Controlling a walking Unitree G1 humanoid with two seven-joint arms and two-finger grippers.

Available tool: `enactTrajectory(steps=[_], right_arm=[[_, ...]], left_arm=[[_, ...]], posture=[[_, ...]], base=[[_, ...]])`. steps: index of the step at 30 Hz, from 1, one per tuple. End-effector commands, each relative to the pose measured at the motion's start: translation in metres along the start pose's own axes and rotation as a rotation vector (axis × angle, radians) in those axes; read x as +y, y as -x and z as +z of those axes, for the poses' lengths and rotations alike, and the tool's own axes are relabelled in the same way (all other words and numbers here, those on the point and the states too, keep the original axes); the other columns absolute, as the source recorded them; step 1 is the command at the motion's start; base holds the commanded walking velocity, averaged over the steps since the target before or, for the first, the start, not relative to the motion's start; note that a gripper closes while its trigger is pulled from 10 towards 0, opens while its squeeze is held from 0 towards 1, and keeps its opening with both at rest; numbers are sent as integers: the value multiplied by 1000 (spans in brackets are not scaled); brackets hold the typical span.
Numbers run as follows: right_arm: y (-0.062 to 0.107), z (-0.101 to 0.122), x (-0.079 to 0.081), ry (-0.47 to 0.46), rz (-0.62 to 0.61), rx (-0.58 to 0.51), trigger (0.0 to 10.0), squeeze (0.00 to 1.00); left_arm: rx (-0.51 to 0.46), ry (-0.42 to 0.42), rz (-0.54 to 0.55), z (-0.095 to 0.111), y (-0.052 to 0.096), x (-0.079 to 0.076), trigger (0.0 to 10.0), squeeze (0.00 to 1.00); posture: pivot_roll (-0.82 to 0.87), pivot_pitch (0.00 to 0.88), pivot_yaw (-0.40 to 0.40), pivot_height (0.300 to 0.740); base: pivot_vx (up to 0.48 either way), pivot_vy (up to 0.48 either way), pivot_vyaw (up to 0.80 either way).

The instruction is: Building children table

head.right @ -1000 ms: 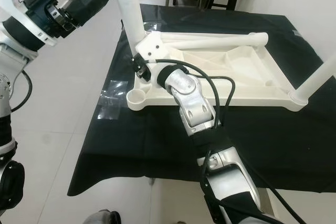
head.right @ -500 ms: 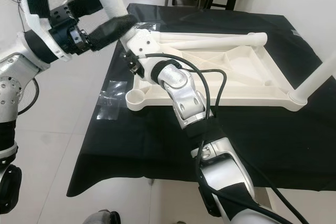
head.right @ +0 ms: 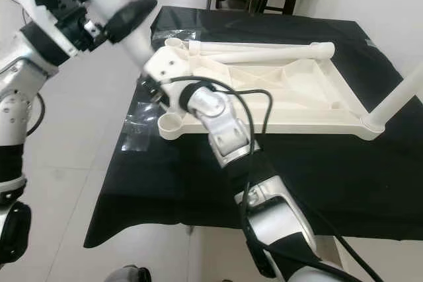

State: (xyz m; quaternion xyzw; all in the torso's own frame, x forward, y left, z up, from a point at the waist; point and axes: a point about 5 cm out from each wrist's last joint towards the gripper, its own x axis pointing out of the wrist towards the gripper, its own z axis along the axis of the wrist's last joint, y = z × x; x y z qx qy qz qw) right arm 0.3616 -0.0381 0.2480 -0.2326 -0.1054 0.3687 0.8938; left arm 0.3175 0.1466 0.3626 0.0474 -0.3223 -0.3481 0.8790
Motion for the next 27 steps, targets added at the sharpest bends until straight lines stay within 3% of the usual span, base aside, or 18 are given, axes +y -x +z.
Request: enactTrajectory(steps=[1,2,12,18,19,20,21,22,23,25,26,27], right_arm=[[1,4,4,32,19,-27,10000,0],[1,4,6,37,25,-29,10000,0],[0,4,12,55,45,-28,10000,0],[1,2,3,75,2,-20,10000,0],[2,3,2,49,27,-31,10000,282],[3,5,4,18,87,-57,10000,1000],[4,8,5,-5,128,-92,10000,1000],[4,8,5,-5,128,-92,10000,1000],[6,13,6,-29,189,-150,10000,1000],[7,15,7,-10,237,-170,10000,1000],[7,15,7,-10,237,-170,10000,1000],[9,14,10,11,304,-165,10000,757]], left_arm=[[2,-3,18,-1,-2,1,2980,0],[7,13,15,-4,-2,0,0,0],[8,86,31,-15,-3,-2,0,0],[-43,158,-11,-9,-5,-2,0,0],[-45,181,-51,-7,-5,-4,0,0],[-40,200,-122,-6,-5,-8,0,0],[-32,225,-191,-6,-4,-11,0,0],[-32,225,-191,-6,-4,-11,0,0],[-5,275,-326,-7,-3,-16,0,0],[33,317,-444,-8,-3,-21,0,0],[33,317,-444,-8,-3,-21,0,0],[55,337,-534,-9,-2,-26,0,0]], posture=[[57,24,-42,740],[55,24,-40,740],[52,28,-38,740],[57,30,-41,740],[59,28,-43,740],[60,27,-47,740],[60,27,-47,740],[60,27,-47,740],[62,23,-48,740],[60,21,-46,740],[60,21,-46,740],[60,19,-46,740]], base=[[0,0,0],[0,0,0],[0,0,0],[0,0,0],[0,0,0],[0,0,0],[0,0,0],[0,0,0],[0,0,0],[0,0,0],[0,0,0],[0,0,0]])
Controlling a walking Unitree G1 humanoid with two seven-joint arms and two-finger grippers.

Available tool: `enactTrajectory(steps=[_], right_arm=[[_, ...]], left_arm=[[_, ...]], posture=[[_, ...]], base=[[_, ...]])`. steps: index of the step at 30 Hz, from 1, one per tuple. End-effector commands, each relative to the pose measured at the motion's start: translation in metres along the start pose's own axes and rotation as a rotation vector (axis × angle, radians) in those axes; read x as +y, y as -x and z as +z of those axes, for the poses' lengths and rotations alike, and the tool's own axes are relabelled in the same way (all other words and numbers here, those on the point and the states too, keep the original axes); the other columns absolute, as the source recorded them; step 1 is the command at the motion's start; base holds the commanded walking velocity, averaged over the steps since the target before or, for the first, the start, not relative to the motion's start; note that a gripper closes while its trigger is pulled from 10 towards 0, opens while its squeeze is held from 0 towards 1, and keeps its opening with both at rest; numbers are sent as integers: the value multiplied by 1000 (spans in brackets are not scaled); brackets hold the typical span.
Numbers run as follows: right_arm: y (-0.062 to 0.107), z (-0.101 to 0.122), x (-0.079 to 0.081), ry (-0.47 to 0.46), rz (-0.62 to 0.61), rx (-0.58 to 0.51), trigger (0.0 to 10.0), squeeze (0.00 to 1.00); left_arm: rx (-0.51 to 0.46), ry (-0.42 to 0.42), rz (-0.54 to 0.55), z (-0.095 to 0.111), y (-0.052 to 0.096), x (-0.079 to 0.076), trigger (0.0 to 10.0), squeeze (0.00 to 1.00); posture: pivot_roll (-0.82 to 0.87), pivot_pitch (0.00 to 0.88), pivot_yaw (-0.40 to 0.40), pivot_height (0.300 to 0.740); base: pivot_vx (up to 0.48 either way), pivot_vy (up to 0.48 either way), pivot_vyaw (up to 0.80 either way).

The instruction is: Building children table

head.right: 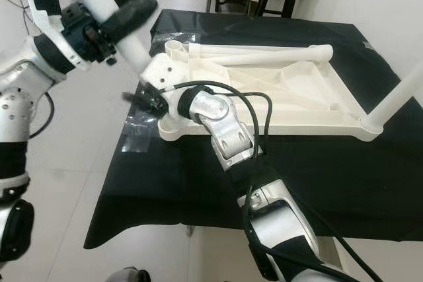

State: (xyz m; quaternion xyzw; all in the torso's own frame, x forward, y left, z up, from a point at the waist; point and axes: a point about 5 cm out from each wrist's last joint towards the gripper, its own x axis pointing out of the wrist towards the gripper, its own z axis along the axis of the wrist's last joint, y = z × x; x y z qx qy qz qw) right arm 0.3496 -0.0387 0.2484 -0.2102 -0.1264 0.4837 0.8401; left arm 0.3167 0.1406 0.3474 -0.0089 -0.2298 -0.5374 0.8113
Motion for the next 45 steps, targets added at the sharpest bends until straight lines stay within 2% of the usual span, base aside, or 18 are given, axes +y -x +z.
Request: enactTrajectory(steps=[1,2,3,9,10,11,12,13,14,27,28,31,32,33,38,39,44,45], right_arm=[[-2,10,3,36,75,-41,10000,757],[0,8,7,37,147,-28,10000,149],[2,7,12,31,218,-20,10000,0],[7,-2,24,-39,365,22,10000,0],[8,-6,28,-54,401,39,6196,0],[8,-6,28,-54,401,39,6196,0],[9,-9,31,-67,421,54,3020,0],[9,-9,31,-67,421,54,3020,0],[10,-12,33,-80,428,65,0,0],[6,-41,37,-220,273,167,0,0],[5,-43,36,-218,241,174,10000,0],[5,-45,36,-216,219,179,10000,0],[5,-45,35,-232,205,175,10000,729],[5,-47,35,-254,201,182,10000,1000],[5,-52,38,-254,180,216,10000,1000],[3,-54,40,-264,164,226,10000,0],[-1,-50,40,-300,169,189,9882,0],[-2,-47,41,-309,179,170,0,0]], left_arm=[[9,51,-179,0,-12,-14,0,0],[43,77,-285,-1,-13,-20,0,0],[74,81,-371,-1,-14,-25,0,0],[117,49,-565,7,-22,-39,0,0],[108,41,-600,9,-24,-42,0,0],[108,41,-600,9,-24,-42,0,0],[104,31,-618,11,-25,-42,0,0],[104,31,-618,11,-25,-42,0,0],[104,23,-631,12,-25,-43,0,0],[58,-9,-646,16,-36,-44,0,0],[54,-11,-650,17,-38,-44,0,0],[52,-12,-652,17,-38,-44,0,0],[50,-12,-657,17,-39,-45,0,0],[47,-13,-662,18,-39,-45,0,0],[40,-19,-677,19,-40,-47,0,0],[38,-22,-682,19,-41,-47,0,0],[36,-21,-688,20,-41,-48,0,0],[35,-20,-691,20,-41,-48,0,0]], posture=[[60,19,-46,740],[60,19,-46,740],[55,19,-45,740],[47,20,-47,740],[45,22,-48,740],[45,22,-48,740],[44,24,-48,740],[44,24,-48,740],[43,24,-48,740],[43,25,-46,740],[43,23,-45,740],[43,23,-45,740],[42,22,-46,740],[40,20,-46,740],[41,17,-46,740],[40,16,-45,740],[40,16,-45,740],[40,16,-45,740]], base=[[0,0,0],[0,0,0],[0,0,0],[0,0,0],[0,0,0],[0,0,0],[0,0,0],[0,0,0],[0,0,0],[0,0,0],[0,0,0],[0,0,0],[0,0,0],[0,0,0],[0,0,0],[0,0,0],[0,0,0],[0,0,0]])
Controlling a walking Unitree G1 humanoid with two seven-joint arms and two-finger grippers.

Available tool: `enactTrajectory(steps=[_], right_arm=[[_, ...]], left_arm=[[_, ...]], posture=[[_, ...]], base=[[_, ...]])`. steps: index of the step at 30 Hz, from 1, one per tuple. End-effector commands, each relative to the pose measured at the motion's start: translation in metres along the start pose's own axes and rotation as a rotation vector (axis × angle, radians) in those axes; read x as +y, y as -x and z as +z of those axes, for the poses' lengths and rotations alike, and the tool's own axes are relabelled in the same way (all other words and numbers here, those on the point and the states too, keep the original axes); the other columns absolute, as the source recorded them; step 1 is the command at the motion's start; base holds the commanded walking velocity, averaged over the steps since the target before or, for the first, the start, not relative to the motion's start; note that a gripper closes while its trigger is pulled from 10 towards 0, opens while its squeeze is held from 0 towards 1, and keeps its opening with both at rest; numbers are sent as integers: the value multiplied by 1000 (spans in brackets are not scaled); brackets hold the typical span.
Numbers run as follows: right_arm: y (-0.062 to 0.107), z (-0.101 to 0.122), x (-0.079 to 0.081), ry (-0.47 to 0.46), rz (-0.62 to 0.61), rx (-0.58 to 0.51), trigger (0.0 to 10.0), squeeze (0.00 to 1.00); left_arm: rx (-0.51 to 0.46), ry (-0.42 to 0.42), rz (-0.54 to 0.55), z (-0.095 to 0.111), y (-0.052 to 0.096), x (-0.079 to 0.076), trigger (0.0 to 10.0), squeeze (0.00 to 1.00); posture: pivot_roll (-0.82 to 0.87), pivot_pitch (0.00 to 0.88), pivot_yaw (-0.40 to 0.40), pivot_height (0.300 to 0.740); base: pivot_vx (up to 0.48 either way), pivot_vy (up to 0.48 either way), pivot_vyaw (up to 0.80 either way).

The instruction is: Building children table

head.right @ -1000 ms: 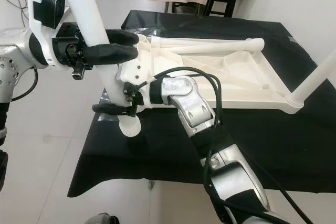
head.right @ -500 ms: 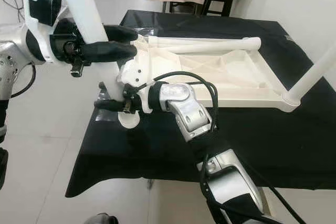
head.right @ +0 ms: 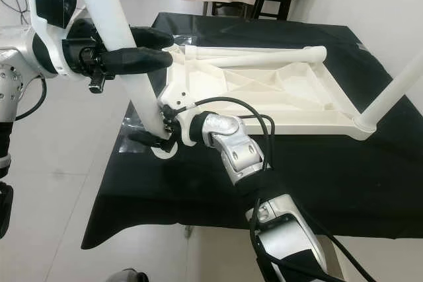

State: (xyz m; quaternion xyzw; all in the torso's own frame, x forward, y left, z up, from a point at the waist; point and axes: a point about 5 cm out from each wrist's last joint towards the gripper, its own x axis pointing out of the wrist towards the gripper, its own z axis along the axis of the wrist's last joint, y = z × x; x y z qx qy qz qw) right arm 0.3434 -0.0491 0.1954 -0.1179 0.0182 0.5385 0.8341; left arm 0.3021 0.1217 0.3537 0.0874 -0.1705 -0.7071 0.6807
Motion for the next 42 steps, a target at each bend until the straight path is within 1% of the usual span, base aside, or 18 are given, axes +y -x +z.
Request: enactTrajectory(steps=[1,9,16,17,18,23,24,26,28,29,31,32,34,36,38,39,40,42], right_arm=[[-17,-3,13,-2,36,47,0,0],[-22,12,18,24,73,-83,0,0],[-21,9,22,82,95,-56,0,0],[-21,8,21,86,89,-49,0,0],[-20,8,19,86,73,-47,0,0],[-19,8,15,82,42,-49,0,0],[-18,10,11,77,9,-68,0,0],[-18,12,10,73,-4,-76,0,0],[-14,14,2,51,-73,-102,0,0],[-14,14,2,51,-73,-102,0,0],[-9,14,-7,25,-153,-127,0,0],[-9,14,-7,25,-153,-127,0,0],[-4,15,-19,2,-254,-153,0,0],[-4,15,-19,2,-254,-153,0,0],[3,17,-33,-39,-377,-181,0,0],[3,17,-33,-39,-377,-181,0,0],[10,20,-45,-77,-469,-214,0,0],[12,21,-47,-85,-488,-224,0,0]], left_arm=[[-101,-48,-225,19,-35,-14,0,0],[-112,-47,-226,19,-35,-14,0,0],[-126,-38,-217,19,-35,-13,0,0],[-137,-28,-182,19,-35,-10,5961,0],[-146,-14,-132,19,-33,-6,10000,1000],[-161,3,-38,18,-26,1,10000,1000],[-204,20,57,18,-12,3,10000,1000],[-220,23,94,18,-6,4,10000,1000],[-242,25,243,13,20,3,10000,1000],[-242,25,243,13,20,3,10000,1000],[-274,14,405,12,48,1,10000,1000],[-274,14,405,12,48,1,10000,1000],[-347,-4,566,19,74,-5,10000,1000],[-347,-4,566,19,74,-5,10000,1000],[-396,-29,717,24,95,-15,10000,1000],[-396,-29,717,24,95,-15,10000,1000],[-384,-45,882,21,114,-26,10000,1000],[-372,-47,933,20,119,-30,10000,1000]], posture=[[40,16,-45,740],[37,24,-43,740],[36,24,-42,740],[36,24,-42,740],[36,25,-44,740],[33,24,-47,740],[14,29,-32,740],[14,29,-32,740],[25,40,-35,740],[25,40,-35,740],[32,45,-32,740],[32,45,-32,740],[41,57,-28,740],[41,57,-28,740],[48,65,-27,740],[48,65,-27,740],[67,79,-32,740],[71,82,-32,740]], base=[[0,0,0],[0,0,0],[0,0,0],[0,0,0],[0,0,0],[0,0,0],[0,0,0],[0,0,0],[0,0,0],[0,0,0],[0,0,0],[0,0,0],[0,0,0],[0,0,0],[0,0,0],[0,0,0],[0,0,0],[0,0,0]])
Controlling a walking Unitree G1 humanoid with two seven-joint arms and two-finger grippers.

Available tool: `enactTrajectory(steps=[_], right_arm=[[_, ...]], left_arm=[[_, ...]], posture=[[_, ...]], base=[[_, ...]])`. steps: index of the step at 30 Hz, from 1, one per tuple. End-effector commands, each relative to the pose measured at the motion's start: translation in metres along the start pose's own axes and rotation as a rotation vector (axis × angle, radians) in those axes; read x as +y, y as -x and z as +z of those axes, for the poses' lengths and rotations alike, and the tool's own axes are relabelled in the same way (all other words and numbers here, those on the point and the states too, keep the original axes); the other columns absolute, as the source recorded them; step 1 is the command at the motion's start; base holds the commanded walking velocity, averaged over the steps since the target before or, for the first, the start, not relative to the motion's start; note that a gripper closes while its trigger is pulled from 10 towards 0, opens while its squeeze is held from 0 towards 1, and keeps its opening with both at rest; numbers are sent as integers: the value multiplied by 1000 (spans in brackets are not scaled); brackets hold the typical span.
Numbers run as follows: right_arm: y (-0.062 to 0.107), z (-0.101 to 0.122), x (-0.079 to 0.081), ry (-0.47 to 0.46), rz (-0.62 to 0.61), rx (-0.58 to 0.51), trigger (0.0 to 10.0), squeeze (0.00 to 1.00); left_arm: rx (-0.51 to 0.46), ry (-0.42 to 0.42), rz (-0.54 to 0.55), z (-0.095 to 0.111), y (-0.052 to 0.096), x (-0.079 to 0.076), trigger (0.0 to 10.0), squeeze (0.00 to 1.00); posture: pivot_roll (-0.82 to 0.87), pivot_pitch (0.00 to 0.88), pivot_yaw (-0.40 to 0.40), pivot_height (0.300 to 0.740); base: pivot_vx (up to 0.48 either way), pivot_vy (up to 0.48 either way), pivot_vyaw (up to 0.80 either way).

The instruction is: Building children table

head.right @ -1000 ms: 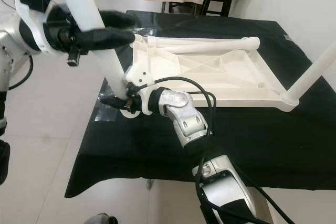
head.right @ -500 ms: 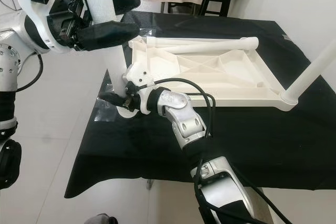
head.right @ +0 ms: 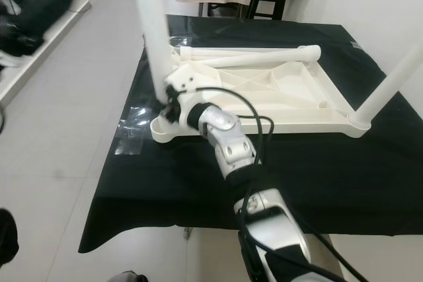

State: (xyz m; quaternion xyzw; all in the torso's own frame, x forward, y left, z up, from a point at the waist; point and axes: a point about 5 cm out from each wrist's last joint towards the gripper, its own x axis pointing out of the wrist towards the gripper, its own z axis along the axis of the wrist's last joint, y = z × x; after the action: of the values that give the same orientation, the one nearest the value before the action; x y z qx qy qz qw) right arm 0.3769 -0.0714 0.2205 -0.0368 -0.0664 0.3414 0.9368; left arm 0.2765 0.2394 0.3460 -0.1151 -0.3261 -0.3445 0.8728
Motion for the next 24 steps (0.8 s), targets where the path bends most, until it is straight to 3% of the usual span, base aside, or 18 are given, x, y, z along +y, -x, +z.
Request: enactTrajectory(steps=[1,3,4,5,6,8,9,11,17,18,19,24], right_arm=[[0,6,-4,-19,-34,-39,0,0],[0,6,-5,-20,-35,-41,0,0],[0,9,-2,-6,-19,-72,10000,0],[0,9,-2,-6,-19,-72,10000,0],[0,10,0,1,-20,-80,10000,0],[-1,11,3,2,-32,-88,10000,0],[-1,11,3,2,-32,-88,10000,0],[-2,12,5,-22,-38,-117,10000,0],[-1,12,6,-19,-41,-120,10000,0],[2,11,5,-15,-38,-112,10000,0],[3,10,5,-14,-37,-106,10000,0],[7,5,6,-5,-22,-71,10000,0]], left_arm=[[9,-29,57,4,5,1,10000,1000],[11,-31,65,4,6,1,10000,1000],[99,-39,163,-10,23,1,10000,1000],[99,-39,163,-10,23,1,10000,1000],[184,-58,214,-25,35,-4,10000,0],[294,-77,260,-45,51,-16,10000,0],[294,-77,260,-45,51,-16,10000,0],[376,-58,270,-65,64,-33,10000,0],[451,-55,325,-80,77,-48,10000,0],[552,-36,294,-96,87,-65,10000,0],[591,-19,276,-103,92,-73,10000,0],[670,46,193,-115,99,-103,10000,0]], posture=[[71,82,-32,740],[71,82,-32,740],[89,94,-31,740],[89,94,-31,740],[105,105,-28,740],[113,114,-27,740],[113,114,-27,740],[112,124,-26,740],[114,135,-26,740],[106,165,-22,740],[106,165,-22,740],[100,200,-21,740]], base=[[0,0,0],[0,0,0],[0,0,0],[0,0,0],[0,0,0],[0,0,0],[0,0,0],[0,0,0],[0,0,533],[0,0,800],[0,0,800],[0,0,480]])
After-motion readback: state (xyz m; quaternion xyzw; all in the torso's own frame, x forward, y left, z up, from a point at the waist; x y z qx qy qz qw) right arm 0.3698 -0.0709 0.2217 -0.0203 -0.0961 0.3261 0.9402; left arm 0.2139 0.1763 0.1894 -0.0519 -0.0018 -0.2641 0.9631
